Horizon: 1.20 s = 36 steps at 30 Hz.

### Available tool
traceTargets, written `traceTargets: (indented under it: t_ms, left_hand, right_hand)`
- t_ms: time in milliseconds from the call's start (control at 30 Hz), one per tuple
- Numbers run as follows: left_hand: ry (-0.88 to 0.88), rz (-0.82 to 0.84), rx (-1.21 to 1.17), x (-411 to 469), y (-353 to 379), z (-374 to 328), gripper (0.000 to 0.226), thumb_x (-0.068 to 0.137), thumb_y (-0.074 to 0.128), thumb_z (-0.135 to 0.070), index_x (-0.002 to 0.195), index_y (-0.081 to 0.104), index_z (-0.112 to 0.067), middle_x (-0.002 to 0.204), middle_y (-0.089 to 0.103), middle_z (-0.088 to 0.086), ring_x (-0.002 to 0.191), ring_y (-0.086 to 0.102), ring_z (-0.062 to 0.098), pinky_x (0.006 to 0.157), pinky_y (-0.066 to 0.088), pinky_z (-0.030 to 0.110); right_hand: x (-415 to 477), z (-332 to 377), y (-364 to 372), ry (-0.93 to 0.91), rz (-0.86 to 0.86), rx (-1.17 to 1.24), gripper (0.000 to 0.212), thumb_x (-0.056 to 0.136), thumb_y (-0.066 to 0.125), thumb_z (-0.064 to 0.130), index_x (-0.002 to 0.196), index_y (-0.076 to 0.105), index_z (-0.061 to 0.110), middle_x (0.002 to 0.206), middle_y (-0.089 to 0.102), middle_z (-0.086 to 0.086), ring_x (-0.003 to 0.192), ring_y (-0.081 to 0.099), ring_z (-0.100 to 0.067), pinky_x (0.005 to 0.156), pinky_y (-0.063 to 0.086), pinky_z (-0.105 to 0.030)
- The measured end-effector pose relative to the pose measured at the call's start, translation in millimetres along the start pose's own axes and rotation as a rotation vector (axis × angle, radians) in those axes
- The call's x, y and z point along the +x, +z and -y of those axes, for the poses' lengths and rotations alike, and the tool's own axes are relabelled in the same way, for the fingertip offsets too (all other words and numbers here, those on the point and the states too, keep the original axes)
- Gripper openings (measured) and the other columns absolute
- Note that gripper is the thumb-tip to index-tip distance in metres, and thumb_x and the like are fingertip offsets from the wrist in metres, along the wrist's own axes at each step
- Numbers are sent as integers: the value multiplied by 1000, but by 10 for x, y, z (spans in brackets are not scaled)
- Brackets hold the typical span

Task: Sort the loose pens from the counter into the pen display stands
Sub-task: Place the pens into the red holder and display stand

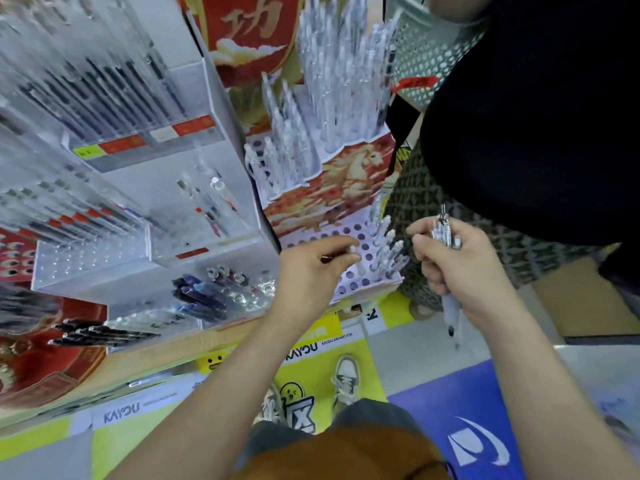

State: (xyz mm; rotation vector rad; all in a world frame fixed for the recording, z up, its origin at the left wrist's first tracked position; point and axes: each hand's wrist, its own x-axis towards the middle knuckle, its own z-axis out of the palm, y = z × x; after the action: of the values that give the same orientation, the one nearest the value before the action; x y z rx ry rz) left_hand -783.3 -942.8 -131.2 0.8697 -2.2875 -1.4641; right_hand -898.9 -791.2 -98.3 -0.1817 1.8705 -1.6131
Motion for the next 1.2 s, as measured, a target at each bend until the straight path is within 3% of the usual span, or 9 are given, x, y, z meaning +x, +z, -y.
traceTargets:
  t_ms: [333, 467, 667, 800, 867, 933, 1033, 1133, 1200]
  left_hand:
    - [358, 114, 272, 159, 114, 26, 17, 83, 68, -13, 97, 75, -10, 83, 74, 1, 70, 62, 10, 69, 48, 21]
    - [508, 161, 490, 218, 140, 54, 17, 79, 67, -17, 91, 75, -10, 76, 73, 2, 72, 66, 23, 64, 45, 22]
    - [110, 161, 246, 120, 6, -37, 33, 89, 65, -8, 121, 65, -18, 104, 70, -4, 92, 64, 9, 83, 46, 16]
    - [-144, 75, -193, -208, -260, -265, 9, 94, 59, -17, 96, 68, -17, 74, 69, -7, 64, 62, 8, 62, 51, 22]
    - [-235, 174, -250, -402, -361, -380, 19, 87, 63, -33, 91, 66, -15, 65, 67, -1, 59, 60, 11, 60, 51, 29]
    - [-288, 198, -265, -537, -406, -444, 16, 81, 71, -28, 86, 67, -13, 61, 65, 4, 54, 54, 10, 57, 47, 24]
    - [-346, 63, -335, -604, -448, -417, 12, 77, 78, -14, 81, 67, -10, 57, 66, -1, 49, 54, 6, 50, 45, 16]
    - [-331, -68, -303, -632, -518, -348, 16, 71, 82, -14, 78, 68, -10, 57, 67, -1, 50, 58, 7, 51, 47, 18]
    - [-311, -149, -248, -657, -573, -321, 20, 68, 85, -16, 77, 68, -14, 61, 68, 1, 53, 61, 10, 51, 49, 21]
  right_hand:
    - [-78, 67, 1, 43, 130, 222, 28, 91, 43, -3, 99, 65, 13, 67, 56, -9, 50, 37, -17, 44, 32, -24]
    - [-133, 104, 40, 23, 204, 316, 29, 97, 43, 1, 106, 66, 16, 72, 60, -12, 55, 49, -21, 51, 43, -29]
    - [-209, 125, 332, 101, 187, 764, 28, 100, 41, 6, 111, 64, 16, 74, 65, -8, 64, 62, -18, 61, 55, -28]
    - [-233, 144, 502, 111, 216, 884, 27, 93, 47, 10, 113, 64, 18, 79, 69, -6, 71, 67, -17, 70, 58, -28]
    - [-249, 162, 605, 104, 254, 899, 31, 86, 50, 12, 113, 64, 18, 81, 70, -6, 74, 68, -18, 72, 58, -29]
    - [-260, 166, 713, 96, 298, 902, 34, 84, 51, 12, 115, 63, 17, 83, 70, -8, 77, 68, -20, 74, 58, -30]
    - [-276, 145, 853, 88, 336, 790, 31, 92, 49, 14, 121, 59, 18, 88, 70, -12, 81, 68, -24, 75, 58, -35]
    - [-289, 108, 947, 36, 275, 454, 26, 102, 43, 23, 124, 56, 22, 88, 71, -10, 83, 69, -24, 78, 56, -45]
    - [-299, 81, 1001, -12, 217, 214, 27, 102, 43, 31, 122, 57, 22, 78, 71, 0, 74, 67, -17, 71, 55, -40]
